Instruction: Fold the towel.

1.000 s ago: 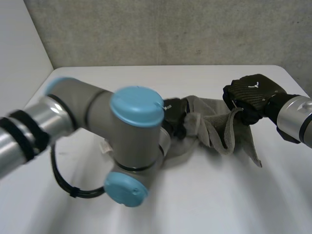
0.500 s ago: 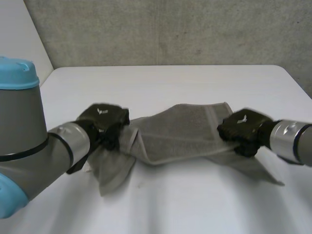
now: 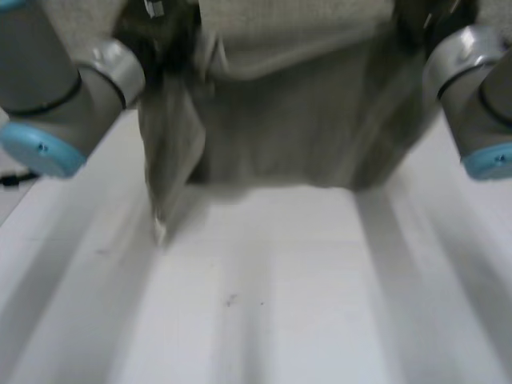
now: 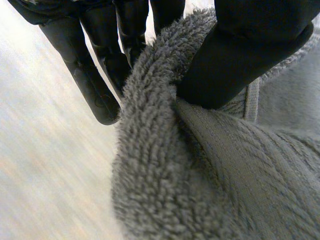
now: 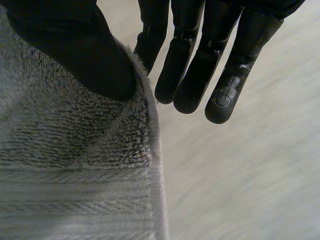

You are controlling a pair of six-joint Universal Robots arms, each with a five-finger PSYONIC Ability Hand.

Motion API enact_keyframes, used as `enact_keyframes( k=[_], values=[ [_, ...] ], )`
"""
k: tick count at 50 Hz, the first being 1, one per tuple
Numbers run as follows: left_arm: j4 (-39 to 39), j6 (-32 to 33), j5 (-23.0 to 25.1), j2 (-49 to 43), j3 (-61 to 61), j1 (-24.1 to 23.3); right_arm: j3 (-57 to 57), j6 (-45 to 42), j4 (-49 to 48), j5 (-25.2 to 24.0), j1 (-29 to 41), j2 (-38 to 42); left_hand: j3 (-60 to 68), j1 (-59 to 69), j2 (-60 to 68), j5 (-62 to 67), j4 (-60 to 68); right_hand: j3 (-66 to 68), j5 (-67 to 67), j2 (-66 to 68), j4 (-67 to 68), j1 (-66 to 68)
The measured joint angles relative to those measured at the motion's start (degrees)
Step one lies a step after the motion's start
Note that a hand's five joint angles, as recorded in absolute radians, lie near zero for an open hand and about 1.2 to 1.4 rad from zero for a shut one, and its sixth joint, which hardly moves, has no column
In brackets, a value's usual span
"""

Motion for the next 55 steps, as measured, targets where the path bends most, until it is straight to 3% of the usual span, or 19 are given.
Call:
enact_keyframes(
  k=[4,7,14,16,19,25,28,29,35,39,47,53,55],
  values=[
    [6.67,-2.02,-0.06,0.48,2.87,0.2,3.87,1.76,-8.91,0.35,-0.08,-4.68,0.0,0.0,0.0,0.0,0.02,0.0,0.01,0.0,0.0,0.0],
    [10.61,-5.42,0.62,1.67,0.25,1.08,8.87,2.12,-9.73,-0.44,-0.05,-7.46,0.0,0.02,0.0,0.0,0.03,0.0,0.0,0.0,0.0,0.0],
    [11.93,-9.6,7.1,3.15,-12.21,3.77,16.72,1.27,0.89,-3.45,0.11,-7.32,0.0,0.19,0.0,0.12,0.03,0.0,0.0,0.0,0.0,0.0],
    [11.62,-10.11,11.64,3.18,-19.78,5.46,19.8,0.63,6.45,-4.81,0.16,-5.8,0.0,0.19,0.0,0.12,-0.01,0.0,0.01,0.0,0.01,0.0],
    [11.18,-9.96,14.61,2.69,-26.06,7.04,23.65,-0.14,11.97,-6.27,0.33,-3.21,-0.35,0.18,-0.49,0.08,-0.87,0.0,0.05,0.0,0.01,0.0],
    [8.82,-5.57,16.41,-0.2,-35.84,10.34,29.96,-0.88,15.55,-8.41,0.53,1.4,-11.44,-9.28,-11.75,-10.04,-11.69,0.0,0.11,0.0,0.02,0.0],
    [6.93,-1.56,16.4,-1.14,-38.14,11.48,31.55,-1.1,15.73,-8.91,0.56,2.44,-16.44,-14.03,-16.8,-15.05,-16.7,0.0,0.11,0.0,0.02,0.0],
    [5.1,2.37,16.28,-1.6,-39.44,12.15,32.62,-1.35,15.7,-9.22,0.58,3.01,-25.83,-23.96,-26.56,-25.02,-26.63,0.0,0.11,0.0,0.02,0.0],
    [-2.49,14.82,15.86,-1.19,-41.03,12.43,33.96,-1.81,15.42,-9.43,0.53,2.69,-34.7,-31.95,-35.11,-33.82,-35.4,0.0,0.13,0.0,0.02,0.0],
    [-5.38,17.13,15.74,1.17,-41.15,11.56,34.08,-1.69,15.26,-9.37,0.36,1.79,-37.14,-34.49,-37.54,-36.36,-37.89,0.0,0.13,0.0,0.02,0.0],
    [-5.46,10.6,14.13,8.87,-42.73,7.78,34.36,-1.15,14.87,-9.14,-0.08,0.51,-37.97,-35.14,-38.34,-37.19,-38.76,0.0,0.11,0.0,0.02,0.0],
    [1.04,-0.06,7.07,14.44,-46.97,2.18,34.64,-1.0,14.71,-9.06,-0.15,0.47,-38.12,-35.29,-38.5,-37.37,-38.92,0.0,0.11,0.0,0.02,0.0],
    [4.49,-2.89,2.7,15.66,-49.23,-0.57,34.77,-0.97,14.65,-9.06,-0.12,0.52,-38.22,-35.47,-38.57,-37.41,-38.98,0.0,0.11,0.0,0.02,0.0]
  ],
)
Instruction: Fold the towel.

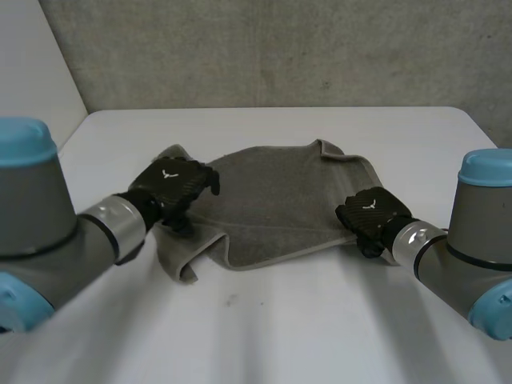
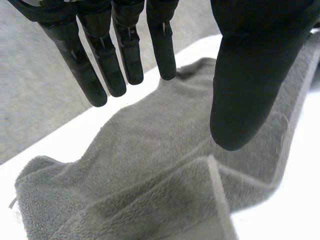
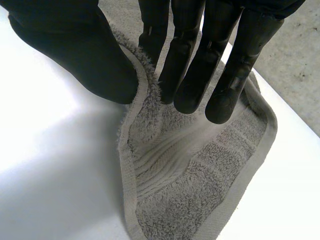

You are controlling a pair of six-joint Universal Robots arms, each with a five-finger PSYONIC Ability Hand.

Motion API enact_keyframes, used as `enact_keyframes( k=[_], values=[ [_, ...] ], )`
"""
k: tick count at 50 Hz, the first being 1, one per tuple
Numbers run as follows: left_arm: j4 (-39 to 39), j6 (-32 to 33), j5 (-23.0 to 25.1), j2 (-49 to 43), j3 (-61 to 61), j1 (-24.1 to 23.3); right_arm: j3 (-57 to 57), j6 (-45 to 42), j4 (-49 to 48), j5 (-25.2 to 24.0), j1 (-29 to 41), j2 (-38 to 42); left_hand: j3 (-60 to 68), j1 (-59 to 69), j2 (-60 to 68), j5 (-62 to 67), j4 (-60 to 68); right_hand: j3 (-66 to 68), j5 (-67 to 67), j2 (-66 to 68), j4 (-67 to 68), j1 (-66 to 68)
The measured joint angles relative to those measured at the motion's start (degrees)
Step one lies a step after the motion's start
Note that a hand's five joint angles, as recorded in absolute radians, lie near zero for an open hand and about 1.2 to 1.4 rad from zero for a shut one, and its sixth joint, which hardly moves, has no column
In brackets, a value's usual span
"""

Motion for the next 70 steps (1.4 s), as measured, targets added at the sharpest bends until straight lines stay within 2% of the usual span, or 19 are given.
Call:
enact_keyframes(
  k=[1,5,7,11,16,28,39,49,51,55,60,65,70],
  values=[
    [1.01,-0.64,-1.36,0.23,-0.64,-0.81,0.03,0.0,-0.01,0.01,0.01,0.01,0.0,0.0,0.0,-0.01,0.0,0.0,0.0,0.0,0.0,0.0],
    [7.44,-2.83,-12.18,0.26,-4.4,-6.61,0.25,0.02,-0.08,0.01,0.14,0.12,-0.07,-0.02,-0.06,-0.06,-0.07,0.0,0.0,0.0,0.0,0.0],
    [8.31,-2.95,-14.11,-0.07,-4.85,-7.53,0.28,0.02,-0.08,0.02,0.16,0.13,-0.08,-0.04,-0.06,-0.08,-0.08,0.0,0.0,0.0,0.0,0.0],
    [12.39,-3.09,-25.61,-4.27,-5.75,-12.78,0.5,-0.02,-0.2,0.07,0.29,0.23,-0.08,-0.1,-0.08,-0.17,-0.11,0.0,0.0,0.0,0.0,0.0],
    [13.63,-2.99,-30.9,-8.38,-4.94,-15.06,0.72,-0.05,-0.29,0.09,0.36,0.27,0.04,-0.08,0.05,0.08,0.01,0.0,0.0,0.0,0.0,0.0],
    [14.24,-2.92,-31.81,-14.76,-2.21,-15.4,1.02,-0.13,-0.89,0.13,0.44,0.65,1.83,1.74,1.9,1.97,1.99,0.0,0.0,0.0,0.0,0.0],
    [17.17,-2.08,-34.74,-18.96,0.17,-14.28,1.05,-0.32,-1.04,0.09,0.41,0.96,13.39,13.31,13.46,13.34,13.37,0.0,0.0,0.0,0.0,0.0],
    [19.76,-1.09,-34.95,-19.77,-0.23,-12.15,0.97,-0.85,-1.72,0.42,0.23,1.13,26.76,26.78,26.85,26.77,26.91,0.0,0.0,0.0,0.0,0.0],
    [19.96,-0.19,-34.87,-19.45,-0.66,-11.48,0.76,-0.92,-1.77,0.59,0.1,1.09,33.81,32.71,33.98,33.52,33.99,0.0,0.0,0.0,0.0,0.0],
    [20.0,0.71,-34.8,-18.97,-1.08,-10.99,0.57,-0.94,-1.72,0.67,0.03,0.97,35.89,33.96,36.08,35.41,36.05,0.0,0.0,0.0,0.0,0.0],
    [19.67,6.03,-34.09,-12.79,-3.7,-9.48,-1.22,-1.03,-0.29,0.87,-0.29,-1.14,38.46,35.66,38.65,37.97,38.58,0.0,0.0,0.0,0.0,-0.03],
    [18.3,11.7,-31.8,-1.36,-6.84,-8.73,-4.38,-1.98,5.63,0.74,-1.74,-5.31,38.76,36.35,38.92,38.36,38.96,0.0,0.0,0.0,0.0,-0.03],
    [13.04,17.11,-26.24,11.27,-8.81,-7.27,-8.68,-5.1,16.88,0.07,-3.81,-10.96,38.79,36.45,38.96,38.48,39.0,0.0,0.0,0.0,0.0,-0.03]
  ],
)
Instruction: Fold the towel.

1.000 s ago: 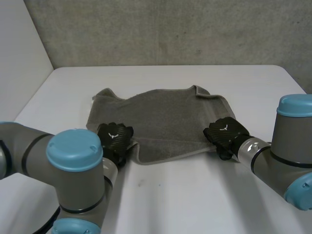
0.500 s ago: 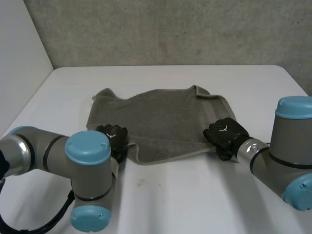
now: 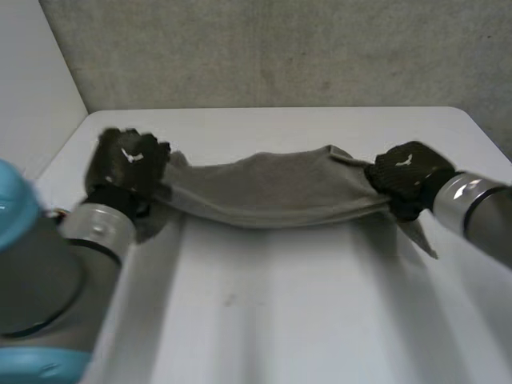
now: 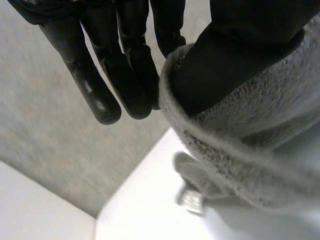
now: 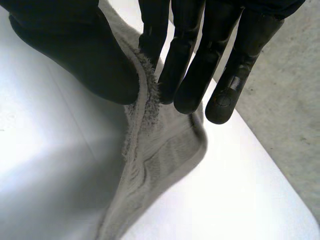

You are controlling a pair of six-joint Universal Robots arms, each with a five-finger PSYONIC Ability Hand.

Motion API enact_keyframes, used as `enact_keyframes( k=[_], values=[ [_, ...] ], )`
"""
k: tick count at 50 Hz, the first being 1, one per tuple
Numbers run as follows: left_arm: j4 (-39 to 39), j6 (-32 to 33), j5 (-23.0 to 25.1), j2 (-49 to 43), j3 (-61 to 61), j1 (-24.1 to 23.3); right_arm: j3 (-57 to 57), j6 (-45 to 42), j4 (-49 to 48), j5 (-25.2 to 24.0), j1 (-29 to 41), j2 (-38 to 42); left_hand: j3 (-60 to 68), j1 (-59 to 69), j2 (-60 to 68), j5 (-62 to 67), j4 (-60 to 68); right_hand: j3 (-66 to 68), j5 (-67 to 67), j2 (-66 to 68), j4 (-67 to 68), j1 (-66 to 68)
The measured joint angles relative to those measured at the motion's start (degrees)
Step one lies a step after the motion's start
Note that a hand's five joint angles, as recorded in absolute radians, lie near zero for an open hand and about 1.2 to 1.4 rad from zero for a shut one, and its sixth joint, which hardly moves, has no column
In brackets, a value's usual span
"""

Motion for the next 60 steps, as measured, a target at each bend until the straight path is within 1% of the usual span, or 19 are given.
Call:
enact_keyframes(
  k=[2,6,13,18,19,27,31,35,36,37,38,39,41,43,45,48,55,57,60],
  values=[
    [-4.74,1.86,3.38,4.46,-0.01,1.57,-1.66,-1.93,4.85,-0.22,-0.49,-2.72,0.01,0.02,0.0,0.02,0.01,0.0,0.0,0.0,0.0,0.0],
    [-13.32,3.23,7.72,7.5,0.7,4.49,-2.58,-5.29,9.75,-0.3,-0.63,-5.28,0.01,0.03,0.01,0.03,0.01,0.0,0.0,0.0,0.0,0.0],
    [-27.0,3.7,14.13,3.76,1.85,9.65,0.14,-13.24,15.77,0.23,-0.01,-3.98,0.01,0.03,0.05,0.03,0.02,0.0,0.0,0.0,0.0,0.0],
    [-28.76,3.72,15.36,-0.31,2.19,10.58,1.12,-16.24,17.08,0.83,0.19,-0.4,0.01,0.03,0.05,0.03,0.02,0.0,0.0,0.0,0.0,0.0],
    [-29.0,3.91,15.74,-4.97,3.22,10.99,0.94,-18.13,17.45,1.45,0.28,3.39,0.02,0.03,0.05,0.03,0.02,0.0,0.0,0.0,0.0,0.0],
    [-27.8,8.31,15.3,-17.86,13.89,11.07,-7.49,-18.97,13.71,4.51,1.25,13.25,0.02,0.03,0.05,0.03,0.02,0.0,0.0,0.0,0.0,0.0],
    [-24.3,10.21,14.36,-21.94,28.2,10.13,-18.24,-15.71,3.96,7.35,2.59,14.95,0.07,0.03,0.06,0.02,0.04,0.0,0.0,0.0,0.0,0.0],
    [-16.01,10.58,12.78,-23.7,43.56,8.95,-27.81,-11.25,-11.12,9.73,3.53,14.12,0.07,0.32,0.06,0.18,0.04,0.0,0.0,0.0,0.0,0.0],
    [-11.72,10.43,12.16,-23.81,47.61,8.63,-28.82,-10.61,-14.3,10.0,3.64,13.68,0.07,0.63,0.07,0.25,0.05,0.0,0.0,0.0,0.0,0.0],
    [-11.72,10.43,12.16,-23.81,47.61,8.63,-28.82,-10.61,-14.3,10.0,3.64,13.68,0.07,0.63,0.07,0.25,0.05,0.0,0.0,0.0,0.0,0.0],
    [-4.01,9.94,11.25,-23.64,52.31,8.22,-30.15,-9.03,-25.65,10.55,3.88,11.45,0.07,0.72,0.07,0.3,0.05,0.0,0.0,0.01,0.0,0.0],
    [-4.01,9.94,11.25,-23.64,52.31,8.22,-30.15,-9.03,-25.65,10.55,3.88,11.45,0.07,0.72,0.07,0.3,0.05,0.0,0.0,0.01,0.0,0.0],
    [5.51,8.87,10.46,-23.02,54.96,7.88,-28.86,-8.37,-34.49,10.69,3.98,9.06,0.07,0.84,0.07,0.31,0.05,0.0,0.0,0.01,0.0,0.0],
    [11.17,7.66,10.15,-22.18,54.45,7.82,-26.75,-8.22,-38.95,10.63,3.98,7.41,0.07,0.96,0.07,0.33,0.05,0.0,0.0,0.01,0.0,0.0],
    [12.36,7.22,10.11,-21.86,53.8,7.85,-26.13,-8.22,-39.46,10.56,3.97,7.08,0.07,1.08,0.07,0.36,0.05,0.0,0.0,0.01,0.0,0.0],
    [15.4,4.58,10.25,-19.93,46.74,8.25,-21.52,-8.32,-37.85,9.54,3.85,5.74,0.07,1.08,0.07,0.39,0.05,0.0,0.0,0.01,0.01,0.0],
    [14.54,2.75,11.77,-18.26,30.41,8.93,-14.42,-8.45,-25.76,4.85,3.43,6.58,0.07,1.14,0.08,0.39,0.05,0.14,0.0,0.03,0.14,0.0],
    [14.2,2.76,13.72,-18.0,21.52,9.15,-11.11,-8.44,-20.85,2.38,3.28,8.2,0.08,1.18,0.08,0.39,0.05,0.19,0.0,0.24,0.22,0.0],
    [14.1,2.98,15.54,-18.16,14.87,9.27,-7.73,-8.39,-17.54,0.41,3.17,10.51,0.07,1.18,0.08,0.4,0.05,0.19,0.0,0.24,0.23,0.0]
  ],
)
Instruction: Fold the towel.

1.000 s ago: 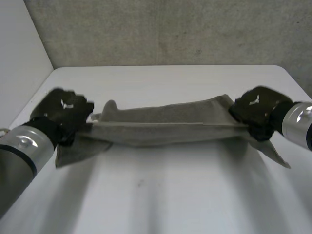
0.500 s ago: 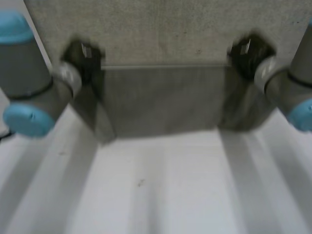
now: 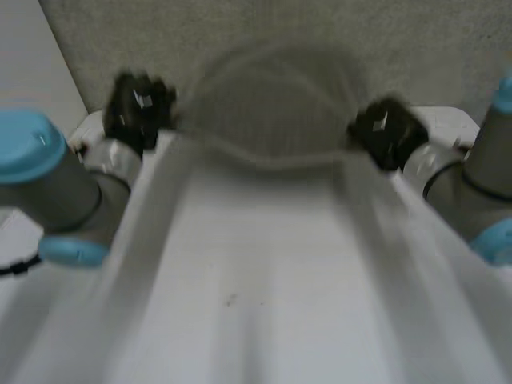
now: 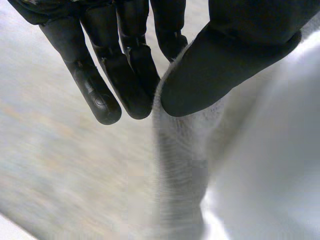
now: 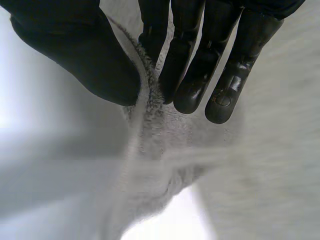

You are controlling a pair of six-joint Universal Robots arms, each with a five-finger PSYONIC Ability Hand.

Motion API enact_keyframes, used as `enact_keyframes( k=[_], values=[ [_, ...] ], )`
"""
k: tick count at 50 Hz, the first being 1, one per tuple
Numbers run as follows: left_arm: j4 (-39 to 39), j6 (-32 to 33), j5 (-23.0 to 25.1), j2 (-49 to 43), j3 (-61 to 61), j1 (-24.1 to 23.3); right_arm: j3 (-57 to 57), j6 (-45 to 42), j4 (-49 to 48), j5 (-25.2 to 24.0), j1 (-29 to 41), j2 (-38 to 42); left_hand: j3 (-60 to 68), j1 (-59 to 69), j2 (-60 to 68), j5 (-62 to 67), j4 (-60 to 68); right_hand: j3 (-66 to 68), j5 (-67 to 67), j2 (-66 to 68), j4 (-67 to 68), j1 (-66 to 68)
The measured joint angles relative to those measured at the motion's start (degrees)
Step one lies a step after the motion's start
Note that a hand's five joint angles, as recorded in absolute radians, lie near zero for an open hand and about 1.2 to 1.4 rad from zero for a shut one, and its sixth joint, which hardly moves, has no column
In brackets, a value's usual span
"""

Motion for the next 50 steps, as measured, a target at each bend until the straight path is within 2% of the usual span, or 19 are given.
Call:
enact_keyframes(
  k=[5,11,20,21,22,23,25,26,32,36,40,41,44,50],
  values=[
    [-0.22,0.47,1.95,-2.27,-9.07,0.08,4.62,0.33,2.17,-1.75,-0.07,4.63,0.0,0.0,0.0,0.0,0.0,0.0,0.0,0.0,0.0,0.0],
    [-1.06,1.93,2.13,-5.58,-14.61,0.47,7.51,1.95,2.17,-2.12,-0.27,8.31,0.0,0.0,0.0,0.0,0.0,0.0,0.0,0.0,-0.01,0.0],
    [-3.05,4.05,1.82,-2.78,-17.93,1.59,8.05,11.92,1.92,-1.89,-3.35,6.21,0.0,0.0,0.0,0.0,0.0,-0.79,-0.42,-0.65,-0.83,-0.09],
    [-3.21,4.12,1.81,-2.26,-18.14,1.66,8.11,13.12,1.93,-1.87,-3.75,5.95,0.0,0.0,0.0,0.0,0.0,-3.53,-2.02,-3.5,-3.84,-0.46],
    [-3.57,4.22,1.78,-1.03,-18.67,1.81,8.38,16.83,1.92,-1.89,-5.02,5.34,0.0,0.0,0.0,0.0,0.0,-13.97,-10.37,-13.4,-13.58,-8.28],
    [-3.67,4.23,1.77,-0.48,-18.89,1.86,8.55,18.54,1.89,-1.92,-5.61,5.15,0.0,0.0,0.0,0.0,0.0,-17.87,-14.91,-17.24,-18.18,-12.05],
    [-3.81,4.24,1.75,0.31,-19.23,1.94,8.85,20.93,1.84,-1.97,-6.45,4.93,0.0,0.0,0.0,0.0,0.0,-17.87,-14.91,-17.24,-18.18,-12.05],
    [-3.87,4.24,1.75,0.87,-19.47,2.01,9.24,23.55,1.73,-2.01,-7.39,4.77,0.0,0.0,0.0,0.0,0.0,-25.07,-22.63,-24.45,-25.45,-17.47],
    [-3.82,4.22,1.69,2.51,-19.91,2.84,10.71,31.44,0.88,-2.18,-10.28,4.63,0.0,0.0,0.0,0.0,0.0,-28.47,-27.13,-26.97,-29.09,-20.15],
    [-3.49,4.13,1.63,3.52,-19.74,5.02,11.88,36.21,-0.41,-2.58,-11.88,4.64,0.0,0.0,0.0,0.0,0.0,-31.05,-30.56,-29.52,-31.68,-22.33],
    [-3.32,3.98,1.61,4.05,-19.64,6.28,12.33,37.98,-0.8,-3.28,-12.23,4.65,0.0,0.0,0.0,0.0,0.0,-33.12,-32.72,-31.71,-33.89,-24.34],
    [-3.27,3.86,1.61,4.23,-19.65,6.64,12.43,38.5,-0.79,-3.66,-12.2,4.66,0.0,0.0,0.0,0.0,0.0,-38.52,-37.2,-37.63,-38.89,-28.79],
    [-3.15,3.6,1.43,4.55,-19.69,7.31,12.52,39.3,-0.66,-4.49,-12.01,4.64,0.0,0.0,0.0,0.0,0.0,-42.4,-41.04,-41.5,-42.9,-31.77],
    [-2.45,3.27,-0.3,5.02,-19.66,8.08,12.28,39.73,-0.44,-6.44,-11.54,4.53,0.0,0.0,0.0,0.0,0.0,-38.11,-37.01,-37.79,-38.47,-30.24]
  ],
)
